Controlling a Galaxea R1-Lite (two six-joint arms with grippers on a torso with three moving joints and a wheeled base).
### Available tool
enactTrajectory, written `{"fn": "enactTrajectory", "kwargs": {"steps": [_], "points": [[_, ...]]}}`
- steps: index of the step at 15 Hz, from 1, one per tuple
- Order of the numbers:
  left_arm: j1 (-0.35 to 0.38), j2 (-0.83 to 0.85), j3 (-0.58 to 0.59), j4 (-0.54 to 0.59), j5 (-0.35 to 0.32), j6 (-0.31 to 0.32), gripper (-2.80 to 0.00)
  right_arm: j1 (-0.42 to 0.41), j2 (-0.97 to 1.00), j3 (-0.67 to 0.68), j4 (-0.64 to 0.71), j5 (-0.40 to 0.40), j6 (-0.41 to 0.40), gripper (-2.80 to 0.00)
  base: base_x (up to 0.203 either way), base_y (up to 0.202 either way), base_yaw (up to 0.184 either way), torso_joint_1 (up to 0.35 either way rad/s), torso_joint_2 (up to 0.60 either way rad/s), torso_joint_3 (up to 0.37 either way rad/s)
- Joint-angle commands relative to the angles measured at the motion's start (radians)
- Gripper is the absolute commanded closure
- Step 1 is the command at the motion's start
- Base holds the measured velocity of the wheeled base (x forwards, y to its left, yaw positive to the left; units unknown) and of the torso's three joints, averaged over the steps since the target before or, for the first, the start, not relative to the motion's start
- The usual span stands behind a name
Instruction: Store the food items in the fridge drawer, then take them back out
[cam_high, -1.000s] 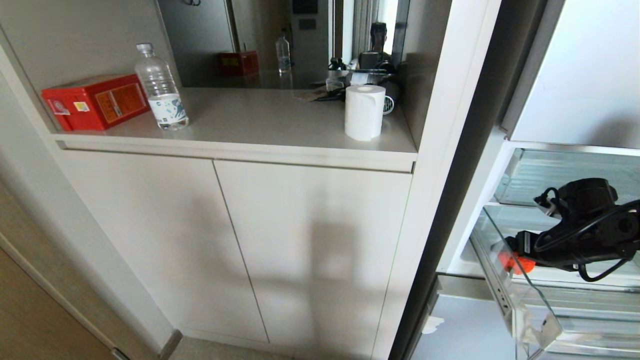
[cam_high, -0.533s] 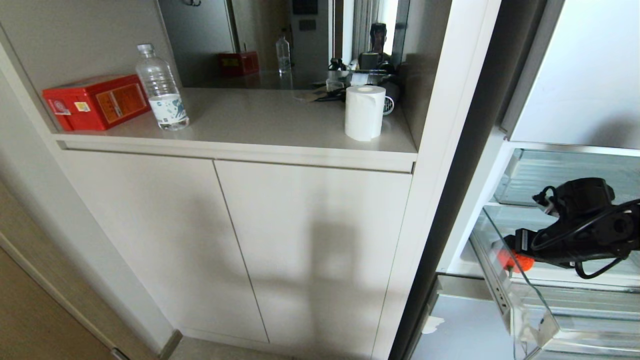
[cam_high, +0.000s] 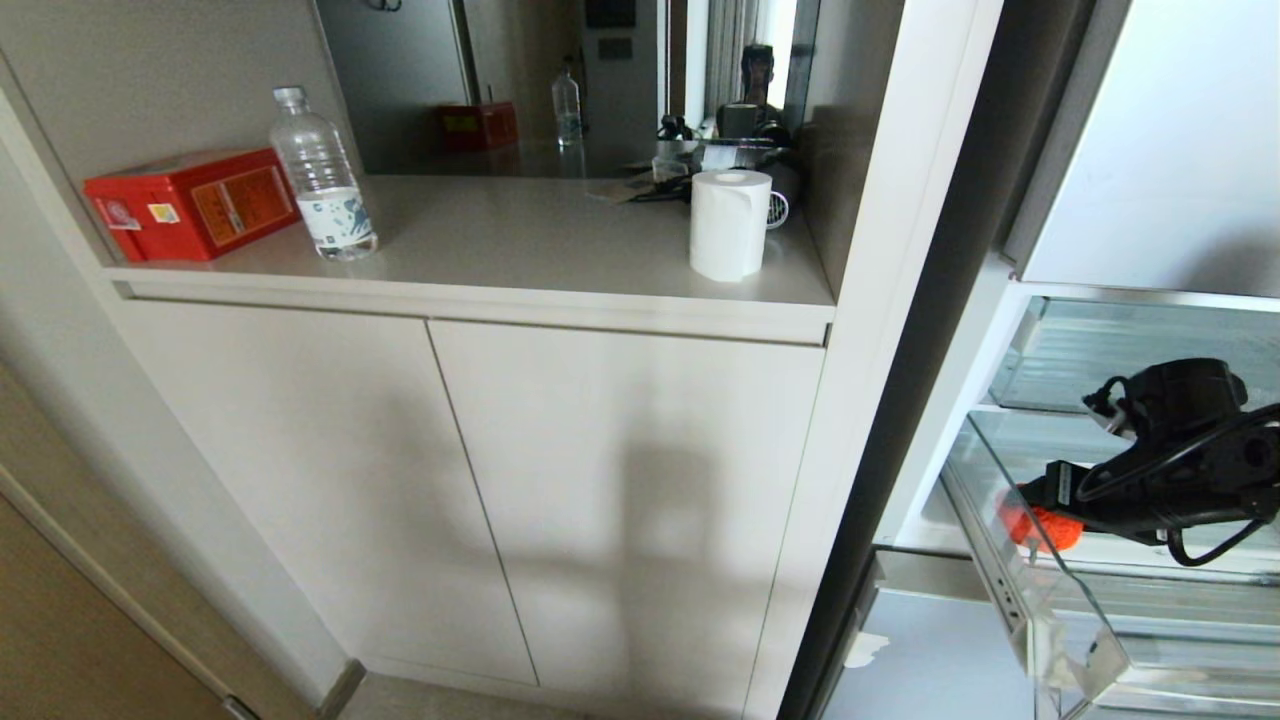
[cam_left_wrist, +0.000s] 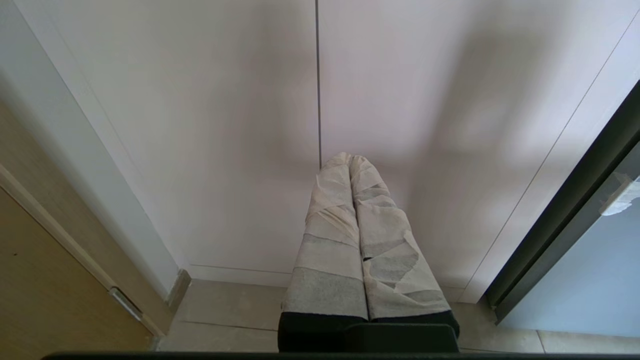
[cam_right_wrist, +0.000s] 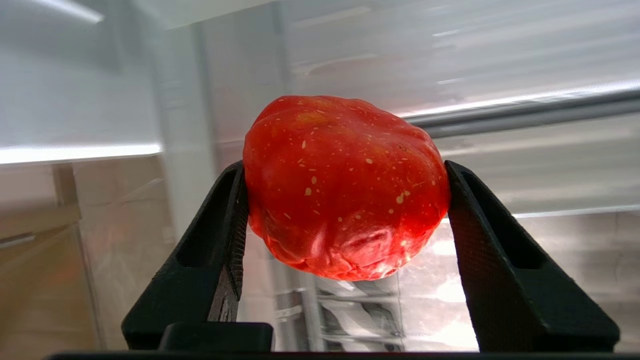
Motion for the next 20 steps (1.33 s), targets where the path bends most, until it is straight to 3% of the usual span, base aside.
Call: {"fn": "enactTrajectory", "kwargs": {"steps": [1, 11, 13, 20], "points": [[0.001, 0.001, 0.000, 0.000, 0.000, 0.000, 0.00, -0.010, -0.061, 0.005, -0.006, 0.002, 0.003, 0.00, 0.000, 0.000, 0.000, 0.000, 0.00, 0.000], [0.000, 0.001, 0.000, 0.000, 0.000, 0.000, 0.00, -0.049, -0.386, 0.222, -0.008, -0.003, -0.005, 0.00, 0.000, 0.000, 0.000, 0.000, 0.00, 0.000], [0.000, 0.001, 0.000, 0.000, 0.000, 0.000, 0.00, -0.095, -0.485, 0.244, -0.009, -0.002, -0.001, 0.00, 0.000, 0.000, 0.000, 0.000, 0.00, 0.000], [0.001, 0.001, 0.000, 0.000, 0.000, 0.000, 0.00, -0.389, -0.751, 0.326, -0.009, -0.003, -0.033, 0.00, 0.000, 0.000, 0.000, 0.000, 0.00, 0.000]]}}
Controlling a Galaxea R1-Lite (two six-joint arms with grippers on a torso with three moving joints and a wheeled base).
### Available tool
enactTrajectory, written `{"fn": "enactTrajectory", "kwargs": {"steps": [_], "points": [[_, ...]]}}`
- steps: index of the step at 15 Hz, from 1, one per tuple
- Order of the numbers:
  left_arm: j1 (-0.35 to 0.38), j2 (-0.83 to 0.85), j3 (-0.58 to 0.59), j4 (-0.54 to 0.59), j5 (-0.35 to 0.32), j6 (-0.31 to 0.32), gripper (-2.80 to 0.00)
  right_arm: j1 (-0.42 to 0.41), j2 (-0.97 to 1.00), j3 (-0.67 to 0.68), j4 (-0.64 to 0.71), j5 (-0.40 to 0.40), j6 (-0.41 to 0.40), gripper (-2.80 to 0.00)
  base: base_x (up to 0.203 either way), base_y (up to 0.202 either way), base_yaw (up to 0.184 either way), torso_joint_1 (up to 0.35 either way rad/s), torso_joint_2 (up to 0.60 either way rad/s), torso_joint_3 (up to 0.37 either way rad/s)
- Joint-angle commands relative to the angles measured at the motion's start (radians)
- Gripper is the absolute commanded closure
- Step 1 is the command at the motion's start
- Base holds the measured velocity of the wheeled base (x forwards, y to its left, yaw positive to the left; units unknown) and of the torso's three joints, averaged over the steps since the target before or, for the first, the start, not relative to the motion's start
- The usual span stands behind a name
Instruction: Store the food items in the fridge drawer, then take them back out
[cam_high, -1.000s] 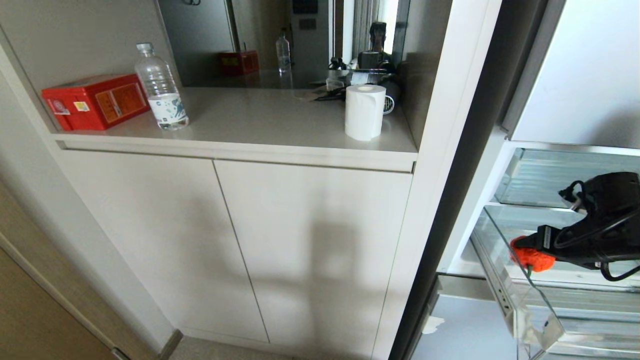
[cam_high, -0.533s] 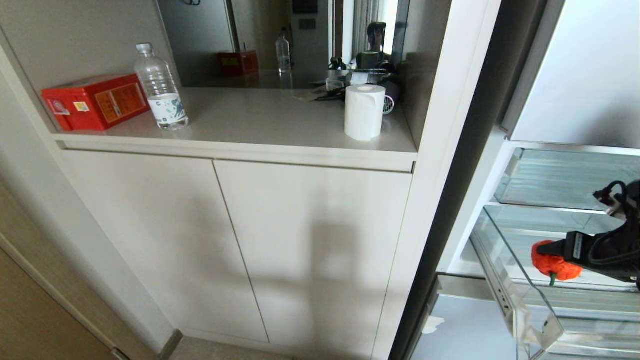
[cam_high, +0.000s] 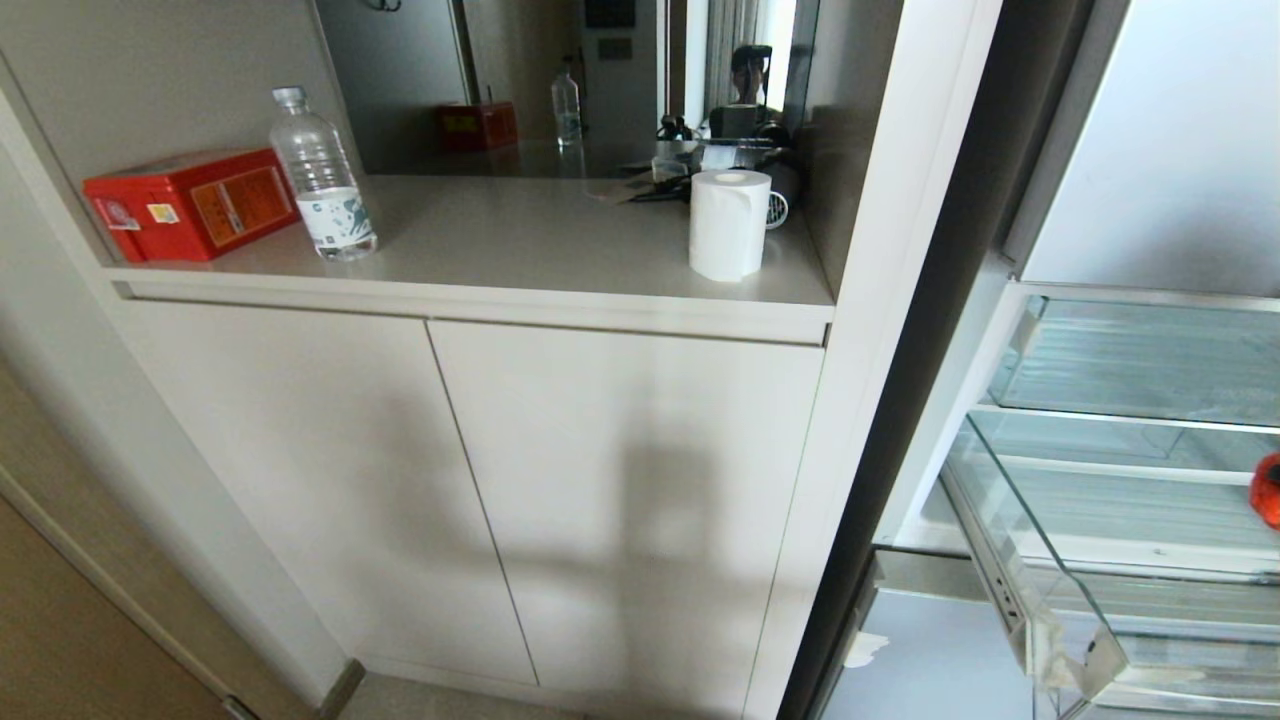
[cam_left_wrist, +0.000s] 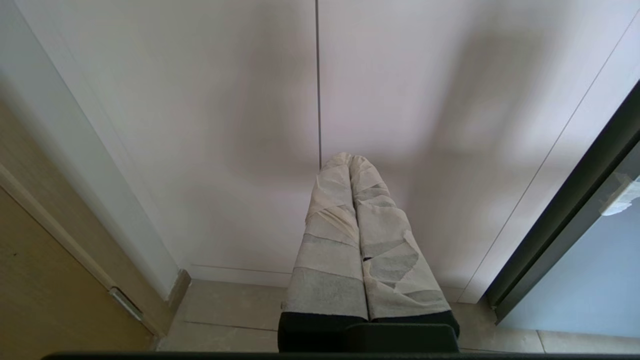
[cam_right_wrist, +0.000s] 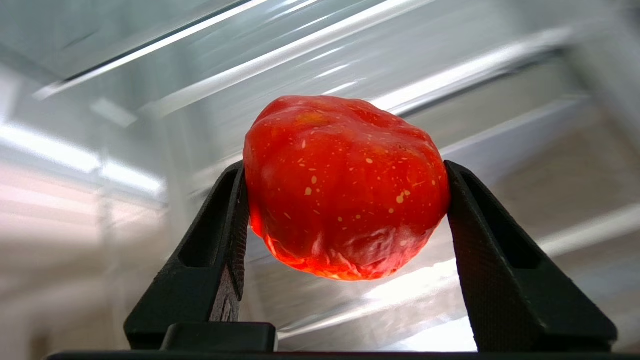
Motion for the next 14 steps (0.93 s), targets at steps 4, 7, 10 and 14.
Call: {"fn": "enactTrajectory", "kwargs": {"steps": [4, 7, 10, 14], "points": [[0.002, 0.001, 0.000, 0.000, 0.000, 0.000, 0.00, -0.268, -0.173, 0.061, -0.011, 0.002, -0.033, 0.00, 0.000, 0.000, 0.000, 0.000, 0.00, 0.000], [0.000, 0.001, 0.000, 0.000, 0.000, 0.000, 0.00, -0.427, -0.260, 0.175, -0.179, 0.002, -0.100, 0.00, 0.000, 0.000, 0.000, 0.000, 0.00, 0.000], [0.001, 0.001, 0.000, 0.000, 0.000, 0.000, 0.00, -0.518, -0.298, 0.254, -0.367, 0.004, -0.111, 0.00, 0.000, 0.000, 0.000, 0.000, 0.00, 0.000], [0.000, 0.001, 0.000, 0.000, 0.000, 0.000, 0.00, -0.558, -0.308, 0.236, -0.378, 0.005, -0.106, 0.00, 0.001, 0.000, -0.019, -0.002, 0.00, 0.001]]}}
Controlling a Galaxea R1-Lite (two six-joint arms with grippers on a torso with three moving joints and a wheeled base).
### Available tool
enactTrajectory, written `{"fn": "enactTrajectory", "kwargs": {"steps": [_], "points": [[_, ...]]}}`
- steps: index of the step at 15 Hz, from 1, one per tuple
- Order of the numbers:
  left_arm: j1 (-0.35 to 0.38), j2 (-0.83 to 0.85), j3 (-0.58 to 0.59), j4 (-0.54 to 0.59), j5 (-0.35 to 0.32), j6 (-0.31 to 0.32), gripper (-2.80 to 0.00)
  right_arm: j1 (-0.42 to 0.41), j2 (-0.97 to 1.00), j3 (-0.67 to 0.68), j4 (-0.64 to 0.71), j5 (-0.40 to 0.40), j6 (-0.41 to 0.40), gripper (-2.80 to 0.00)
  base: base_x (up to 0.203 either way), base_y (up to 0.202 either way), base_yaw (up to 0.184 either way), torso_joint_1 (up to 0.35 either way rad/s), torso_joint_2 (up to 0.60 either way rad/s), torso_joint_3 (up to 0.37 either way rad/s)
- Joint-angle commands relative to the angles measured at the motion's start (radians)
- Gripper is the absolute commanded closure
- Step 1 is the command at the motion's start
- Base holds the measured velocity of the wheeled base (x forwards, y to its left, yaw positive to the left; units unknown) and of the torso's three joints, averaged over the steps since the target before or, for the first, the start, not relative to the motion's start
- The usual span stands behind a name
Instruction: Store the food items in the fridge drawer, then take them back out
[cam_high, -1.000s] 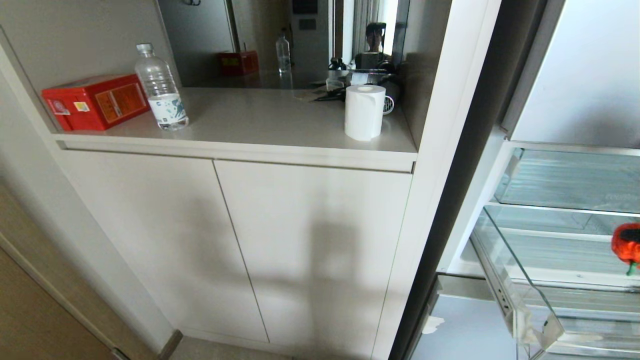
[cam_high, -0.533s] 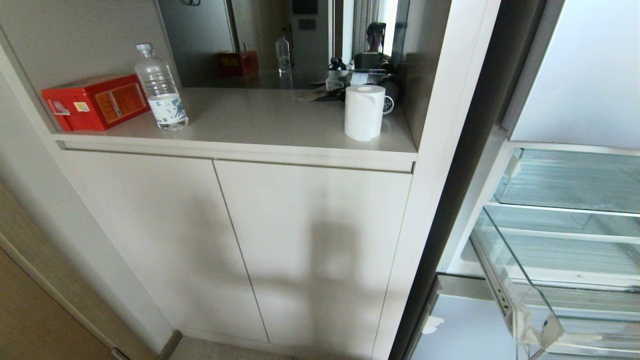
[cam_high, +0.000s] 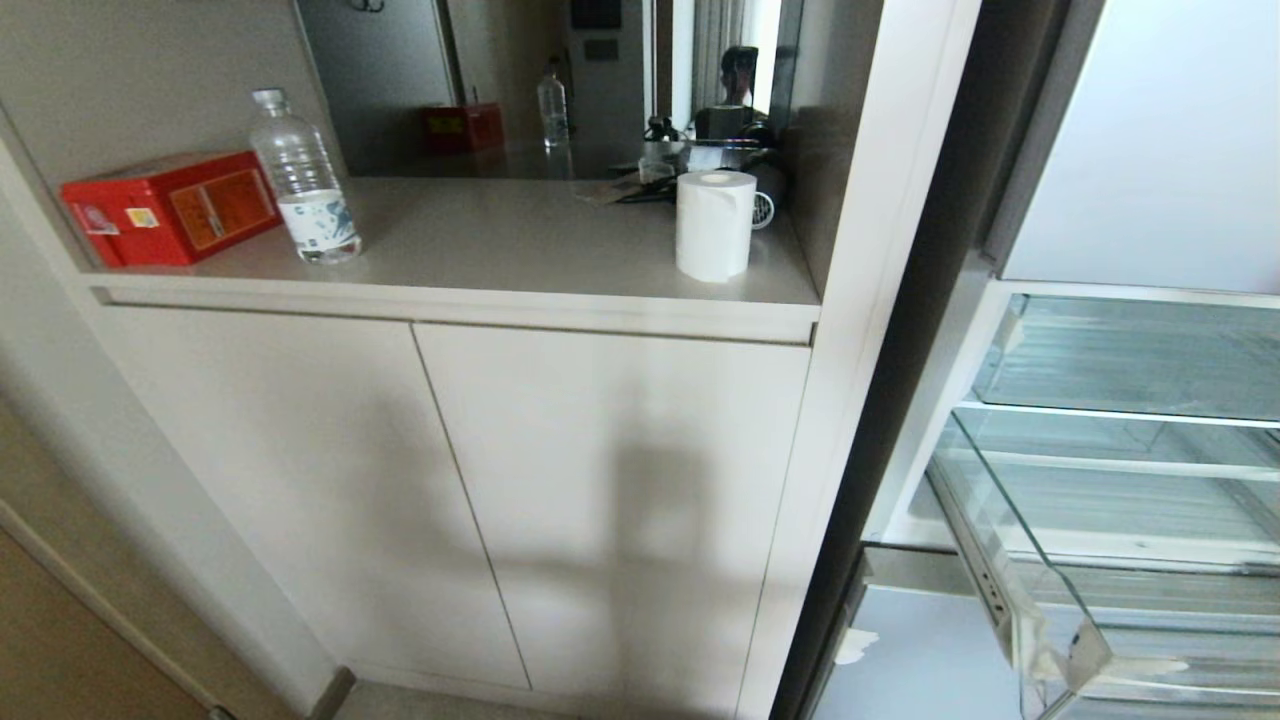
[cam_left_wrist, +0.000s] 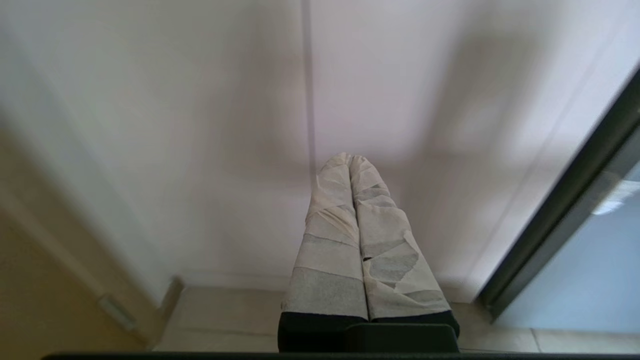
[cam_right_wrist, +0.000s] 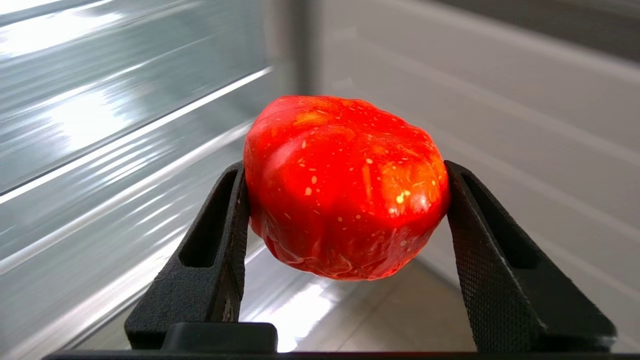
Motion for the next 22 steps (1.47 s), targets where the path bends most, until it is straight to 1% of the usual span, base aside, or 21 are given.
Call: {"fn": "enactTrajectory", "kwargs": {"steps": [1, 6, 11, 13, 15, 19, 21, 22], "points": [[0.000, 0.001, 0.000, 0.000, 0.000, 0.000, 0.00, -0.031, -0.013, -0.013, -0.025, 0.000, 0.001, 0.00, 0.005, 0.005, -0.126, 0.012, 0.00, 0.002], [0.000, 0.001, 0.000, 0.000, 0.000, 0.000, 0.00, -0.121, -0.028, -0.061, -0.163, 0.000, 0.005, 0.00, 0.000, 0.006, -0.173, 0.002, 0.00, 0.000], [0.000, 0.001, 0.000, 0.000, 0.000, 0.000, 0.00, -0.224, -0.033, -0.125, -0.186, 0.000, 0.023, 0.00, 0.000, 0.010, -0.176, -0.001, 0.00, 0.002], [0.000, 0.001, 0.000, 0.000, 0.000, 0.000, 0.00, -0.275, -0.015, -0.142, -0.234, 0.000, 0.035, 0.00, 0.000, 0.009, -0.168, 0.002, 0.00, 0.000], [0.001, 0.001, 0.000, 0.000, 0.000, 0.000, 0.00, -0.352, 0.039, -0.167, -0.289, 0.000, 0.068, 0.00, -0.005, 0.005, -0.109, 0.004, 0.01, -0.001], [0.000, 0.001, 0.000, 0.000, 0.000, 0.000, 0.00, -0.478, 0.191, -0.207, -0.305, -0.004, 0.092, 0.00, 0.000, 0.000, 0.000, 0.000, 0.00, 0.000], [0.000, 0.001, 0.000, 0.000, 0.000, 0.000, 0.00, -0.527, 0.292, -0.211, -0.315, -0.005, 0.094, 0.00, 0.000, 0.000, 0.000, 0.000, 0.00, 0.000], [0.000, 0.001, 0.000, 0.000, 0.000, 0.000, 0.00, -0.537, 0.352, -0.210, -0.335, -0.006, 0.095, 0.00, 0.000, 0.000, 0.000, 0.000, 0.00, 0.000]]}}
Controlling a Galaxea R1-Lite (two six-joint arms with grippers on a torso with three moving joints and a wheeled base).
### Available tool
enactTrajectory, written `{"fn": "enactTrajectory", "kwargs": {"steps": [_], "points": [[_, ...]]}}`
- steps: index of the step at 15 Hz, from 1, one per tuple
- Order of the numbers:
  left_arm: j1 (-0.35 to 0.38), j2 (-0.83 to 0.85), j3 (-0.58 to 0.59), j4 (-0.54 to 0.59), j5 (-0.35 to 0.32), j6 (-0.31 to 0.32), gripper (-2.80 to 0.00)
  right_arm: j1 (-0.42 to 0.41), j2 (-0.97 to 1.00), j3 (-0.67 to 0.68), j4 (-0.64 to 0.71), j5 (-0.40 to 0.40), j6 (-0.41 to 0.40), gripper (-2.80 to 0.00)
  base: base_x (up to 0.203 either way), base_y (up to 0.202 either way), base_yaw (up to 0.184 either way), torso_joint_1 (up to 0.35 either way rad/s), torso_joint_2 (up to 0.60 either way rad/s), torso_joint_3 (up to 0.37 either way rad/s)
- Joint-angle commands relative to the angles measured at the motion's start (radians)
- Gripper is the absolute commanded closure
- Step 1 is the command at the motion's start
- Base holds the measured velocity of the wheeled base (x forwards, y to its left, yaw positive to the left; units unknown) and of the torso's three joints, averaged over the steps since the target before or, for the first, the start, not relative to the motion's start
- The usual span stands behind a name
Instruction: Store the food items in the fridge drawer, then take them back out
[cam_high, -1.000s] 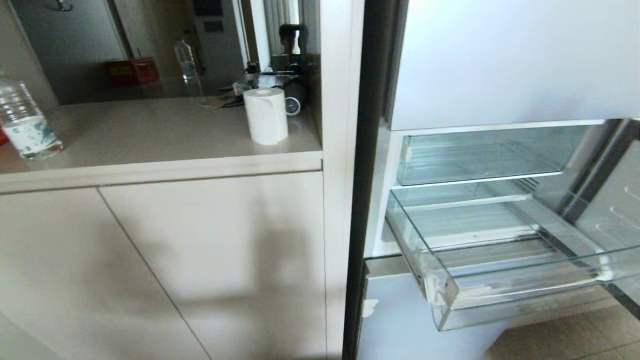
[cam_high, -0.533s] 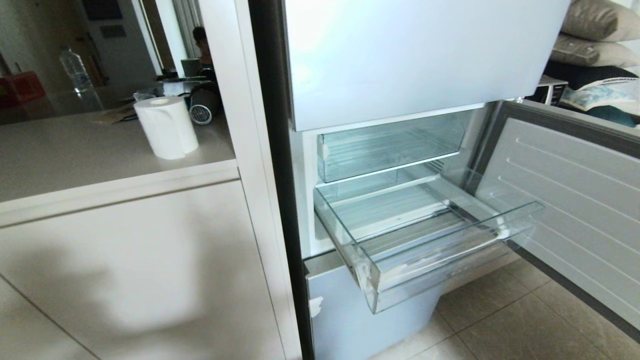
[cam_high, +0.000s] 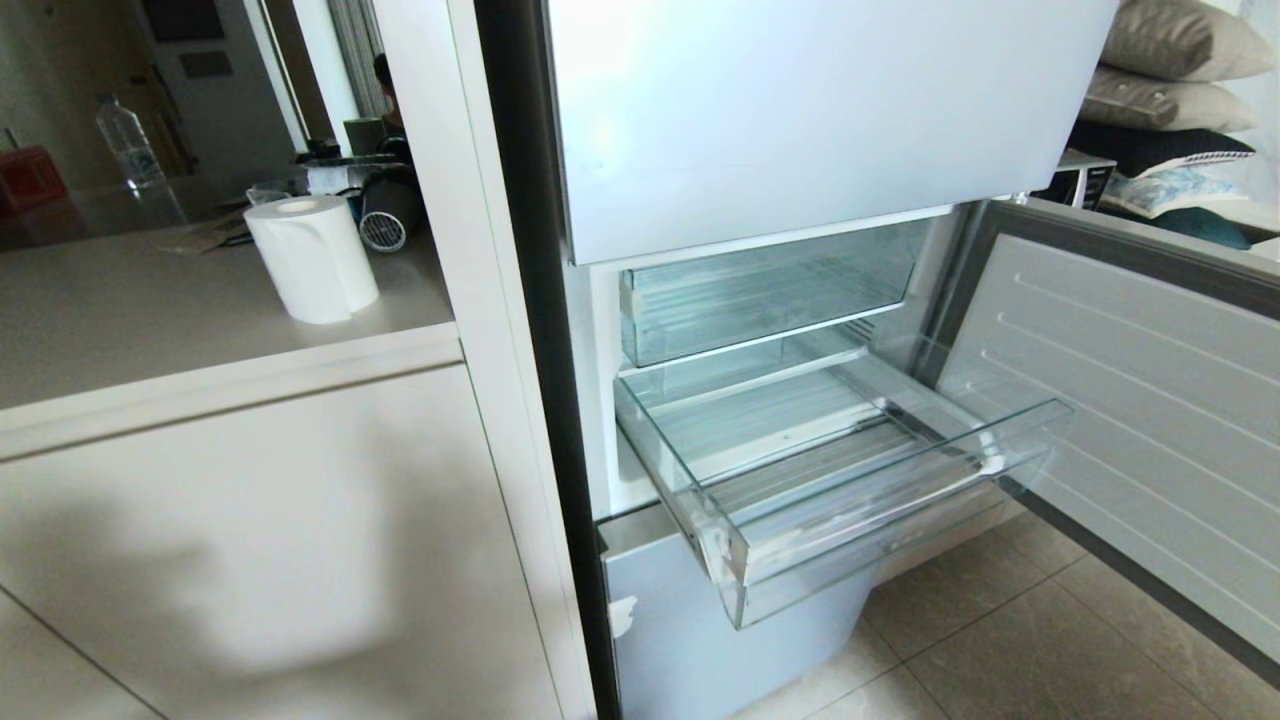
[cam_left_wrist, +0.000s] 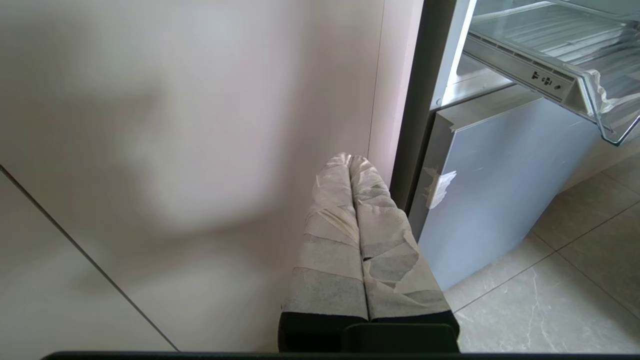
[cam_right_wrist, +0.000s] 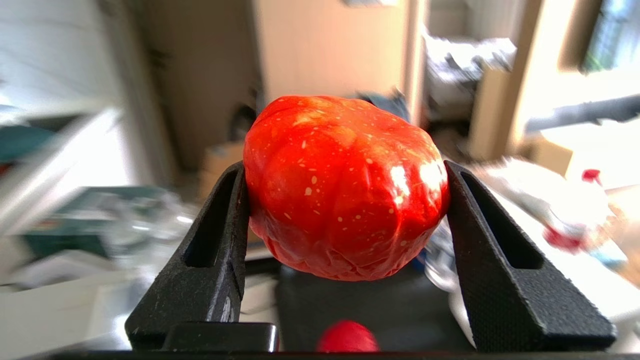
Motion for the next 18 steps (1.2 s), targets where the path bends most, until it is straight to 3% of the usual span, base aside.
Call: {"fn": "enactTrajectory", "kwargs": {"steps": [1, 6, 12, 18], "points": [[0.001, 0.001, 0.000, 0.000, 0.000, 0.000, 0.00, -0.030, 0.193, 0.001, -0.040, 0.001, 0.002, 0.00, 0.000, 0.000, 0.000, 0.000, 0.00, 0.000], [0.001, 0.001, 0.000, 0.000, 0.000, 0.000, 0.00, -0.034, 0.535, -0.038, -0.143, 0.005, -0.004, 0.00, 0.000, 0.000, 0.000, 0.000, 0.00, 0.000], [0.001, 0.001, 0.000, 0.000, 0.000, 0.000, 0.00, -0.037, 0.922, -0.263, -0.176, 0.010, -0.037, 0.00, 0.000, 0.000, 0.000, 0.000, 0.00, 0.000], [0.000, 0.001, 0.000, 0.000, 0.000, 0.000, 0.00, -0.037, 1.074, -0.374, -0.160, 0.011, -0.069, 0.00, 0.000, 0.000, 0.000, 0.000, 0.00, 0.000]]}}
